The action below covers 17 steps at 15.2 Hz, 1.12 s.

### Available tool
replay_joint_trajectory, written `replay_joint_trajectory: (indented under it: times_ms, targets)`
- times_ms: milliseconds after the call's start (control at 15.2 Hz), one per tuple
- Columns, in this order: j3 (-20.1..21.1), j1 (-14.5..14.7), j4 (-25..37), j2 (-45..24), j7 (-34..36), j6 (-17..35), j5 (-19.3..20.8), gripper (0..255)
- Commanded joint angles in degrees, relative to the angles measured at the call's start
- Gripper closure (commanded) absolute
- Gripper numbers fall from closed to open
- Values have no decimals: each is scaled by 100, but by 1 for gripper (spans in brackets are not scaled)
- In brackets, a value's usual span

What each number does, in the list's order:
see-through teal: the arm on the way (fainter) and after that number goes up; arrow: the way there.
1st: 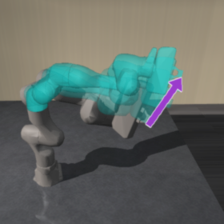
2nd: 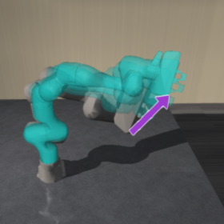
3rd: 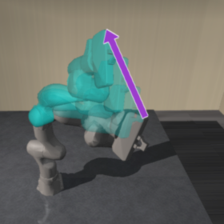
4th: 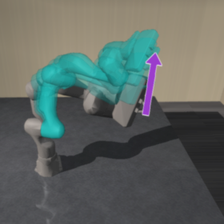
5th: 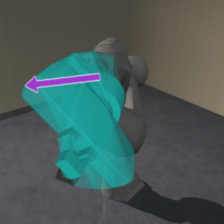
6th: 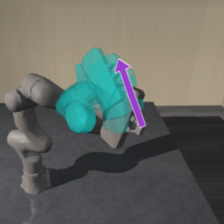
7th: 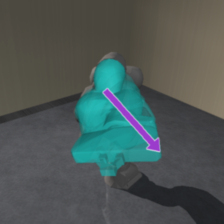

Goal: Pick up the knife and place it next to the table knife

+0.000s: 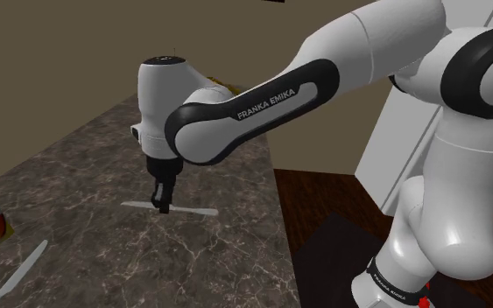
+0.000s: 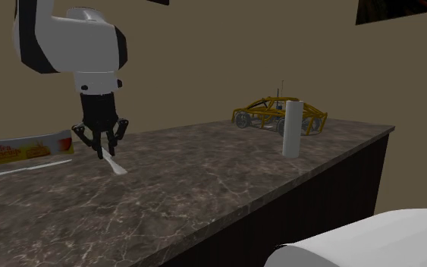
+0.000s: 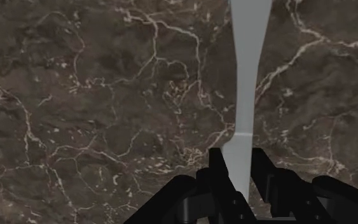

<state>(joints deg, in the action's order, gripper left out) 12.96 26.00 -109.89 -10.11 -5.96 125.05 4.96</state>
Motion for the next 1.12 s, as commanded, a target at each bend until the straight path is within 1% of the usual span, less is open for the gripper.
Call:
replay_joint_trajectory:
  times_ms: [0, 264, 1056]
  targets:
    - [85, 169, 268, -193, 298, -96, 95, 255]
    - [240, 559, 879, -633, 890, -319, 305, 255]
    - [171, 598, 452, -1012, 1027, 469, 477, 255]
